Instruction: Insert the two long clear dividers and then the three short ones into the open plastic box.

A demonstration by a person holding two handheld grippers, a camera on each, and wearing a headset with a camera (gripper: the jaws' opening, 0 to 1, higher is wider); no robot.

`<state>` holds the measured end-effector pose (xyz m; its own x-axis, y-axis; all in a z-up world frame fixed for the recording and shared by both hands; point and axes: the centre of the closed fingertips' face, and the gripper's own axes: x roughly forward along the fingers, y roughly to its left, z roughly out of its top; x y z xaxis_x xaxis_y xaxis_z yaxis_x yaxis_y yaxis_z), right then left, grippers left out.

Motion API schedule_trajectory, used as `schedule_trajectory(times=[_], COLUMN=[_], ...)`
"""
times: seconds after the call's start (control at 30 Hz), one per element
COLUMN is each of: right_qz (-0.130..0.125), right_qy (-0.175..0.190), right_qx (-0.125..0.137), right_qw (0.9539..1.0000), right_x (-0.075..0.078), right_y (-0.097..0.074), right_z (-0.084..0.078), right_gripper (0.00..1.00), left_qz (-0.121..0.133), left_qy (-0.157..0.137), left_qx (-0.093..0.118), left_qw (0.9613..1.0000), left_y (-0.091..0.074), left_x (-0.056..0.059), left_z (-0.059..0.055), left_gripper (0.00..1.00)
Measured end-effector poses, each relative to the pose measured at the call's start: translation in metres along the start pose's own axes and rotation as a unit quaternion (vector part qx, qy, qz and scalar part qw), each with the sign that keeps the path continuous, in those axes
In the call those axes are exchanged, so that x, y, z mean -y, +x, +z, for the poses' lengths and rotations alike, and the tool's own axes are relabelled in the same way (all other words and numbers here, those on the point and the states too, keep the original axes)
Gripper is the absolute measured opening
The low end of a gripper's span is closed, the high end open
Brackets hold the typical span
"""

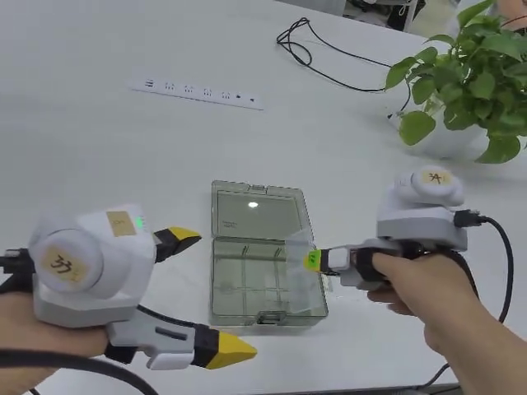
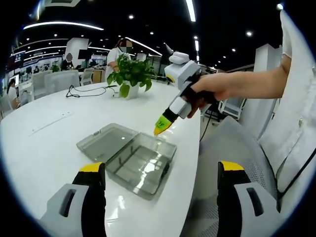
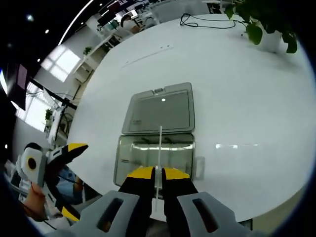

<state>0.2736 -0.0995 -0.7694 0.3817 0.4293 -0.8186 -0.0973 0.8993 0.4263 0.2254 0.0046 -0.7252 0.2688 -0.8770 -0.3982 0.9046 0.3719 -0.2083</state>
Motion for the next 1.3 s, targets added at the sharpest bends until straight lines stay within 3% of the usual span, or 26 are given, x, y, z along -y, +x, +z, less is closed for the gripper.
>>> schedule_trajectory(times=[0.13,0.47,0.9,1.3], right_qz=[-0.001,-0.009,-0.013,-0.033], right_qy=[0.002,0.011,0.007,-0.049], right_qx=[-0.006,-0.015,-0.015,-0.015], right_qw=[1.0,0.9998,0.9998,0.9982], right_x=[-0.001,0.013,0.016,0.01], right_y=[0.004,0.017,0.021,0.022], right_z=[-0.003,-0.003,-0.004,-0.003], right_gripper=[0.07,0.07,0.07,0.07], left_qz=[0.0,-0.002,-0.004,-0.004], left_qy=[-0.002,-0.007,-0.012,-0.014], left_qx=[0.0,0.002,0.003,0.001], left_qw=[1.0,1.0,0.9999,0.9999], left_y=[0.0,-0.001,0.002,0.001], left_x=[0.0,0.001,0.002,0.003], left_z=[-0.001,-0.002,-0.001,-0.002], left_gripper=[0.96,0.95,0.94,0.94])
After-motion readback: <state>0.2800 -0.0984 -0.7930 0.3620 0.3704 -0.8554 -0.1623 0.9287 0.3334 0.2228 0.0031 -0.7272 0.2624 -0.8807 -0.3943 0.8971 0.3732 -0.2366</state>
